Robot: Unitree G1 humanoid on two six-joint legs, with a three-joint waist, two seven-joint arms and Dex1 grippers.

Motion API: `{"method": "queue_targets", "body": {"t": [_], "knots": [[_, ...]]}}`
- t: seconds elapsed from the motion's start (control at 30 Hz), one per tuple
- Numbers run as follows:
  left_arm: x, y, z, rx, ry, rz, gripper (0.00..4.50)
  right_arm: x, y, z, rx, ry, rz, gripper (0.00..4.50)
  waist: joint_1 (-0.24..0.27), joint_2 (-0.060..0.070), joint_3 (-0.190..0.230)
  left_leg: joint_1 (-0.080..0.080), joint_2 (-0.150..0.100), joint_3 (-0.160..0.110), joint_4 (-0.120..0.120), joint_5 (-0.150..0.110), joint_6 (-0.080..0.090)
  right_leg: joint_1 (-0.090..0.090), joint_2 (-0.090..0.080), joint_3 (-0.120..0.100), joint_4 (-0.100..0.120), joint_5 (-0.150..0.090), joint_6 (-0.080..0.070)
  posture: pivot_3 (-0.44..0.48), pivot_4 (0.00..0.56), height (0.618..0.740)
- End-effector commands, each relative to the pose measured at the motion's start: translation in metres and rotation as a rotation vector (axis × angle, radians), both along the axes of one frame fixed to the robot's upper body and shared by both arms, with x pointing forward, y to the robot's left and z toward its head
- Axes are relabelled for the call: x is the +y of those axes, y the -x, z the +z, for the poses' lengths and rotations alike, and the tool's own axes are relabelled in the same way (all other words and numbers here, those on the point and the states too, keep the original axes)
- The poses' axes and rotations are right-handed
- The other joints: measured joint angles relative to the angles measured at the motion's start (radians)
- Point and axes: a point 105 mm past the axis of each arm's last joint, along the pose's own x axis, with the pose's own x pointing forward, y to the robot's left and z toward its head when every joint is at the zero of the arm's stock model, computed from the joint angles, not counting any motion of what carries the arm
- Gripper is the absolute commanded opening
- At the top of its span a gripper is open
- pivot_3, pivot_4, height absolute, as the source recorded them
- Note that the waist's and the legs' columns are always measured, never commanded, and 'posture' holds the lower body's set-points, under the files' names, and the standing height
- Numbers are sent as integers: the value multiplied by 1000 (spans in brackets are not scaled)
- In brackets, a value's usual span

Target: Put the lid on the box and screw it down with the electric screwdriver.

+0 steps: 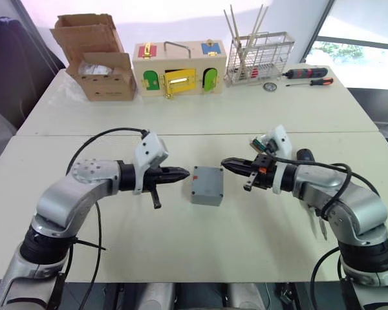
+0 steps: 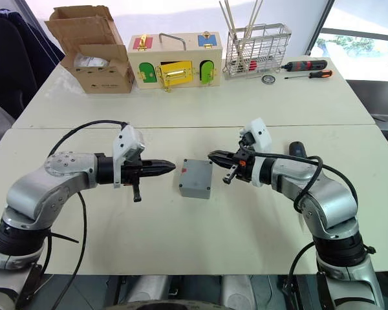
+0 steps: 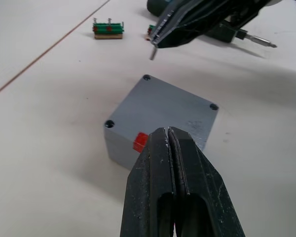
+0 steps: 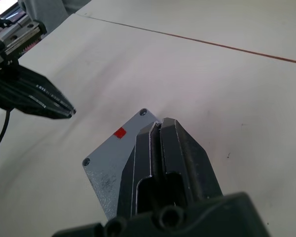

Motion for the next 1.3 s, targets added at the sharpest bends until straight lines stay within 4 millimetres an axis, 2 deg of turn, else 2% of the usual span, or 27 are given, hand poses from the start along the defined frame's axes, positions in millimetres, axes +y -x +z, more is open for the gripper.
{"method": "queue_targets", "body": {"t": [0.03,0.3,0.77,1.07,1.3], "knots": [[-1,5,9,-42,-1,-12,0,3,0,3,-41,7,10,30,0,0,0,0,0,0,0,0,0,0,0,0,0,0,0,0,150,730],[-2,5,6,-38,-15,-19,0,0,-2,-8,-30,38,-8,30,2,0,0,0,0,0,0,0,0,0,0,0,0,0,0,0,150,730],[-4,5,5,-39,-23,-28,0,-10,-10,-16,-31,62,-60,30,2,0,0,0,0,0,0,0,0,0,0,0,0,0,0,0,150,730],[-4,5,4,-42,-27,-27,0,-5,-6,-21,-3,67,-29,30,2,0,0,0,0,0,0,0,0,0,0,0,0,0,0,0,150,730],[-6,4,3,-43,-25,-28,0,-2,-10,-23,-7,75,-27,30,2,0,0,0,0,0,0,0,0,0,0,0,0,0,0,0,150,730]]}}
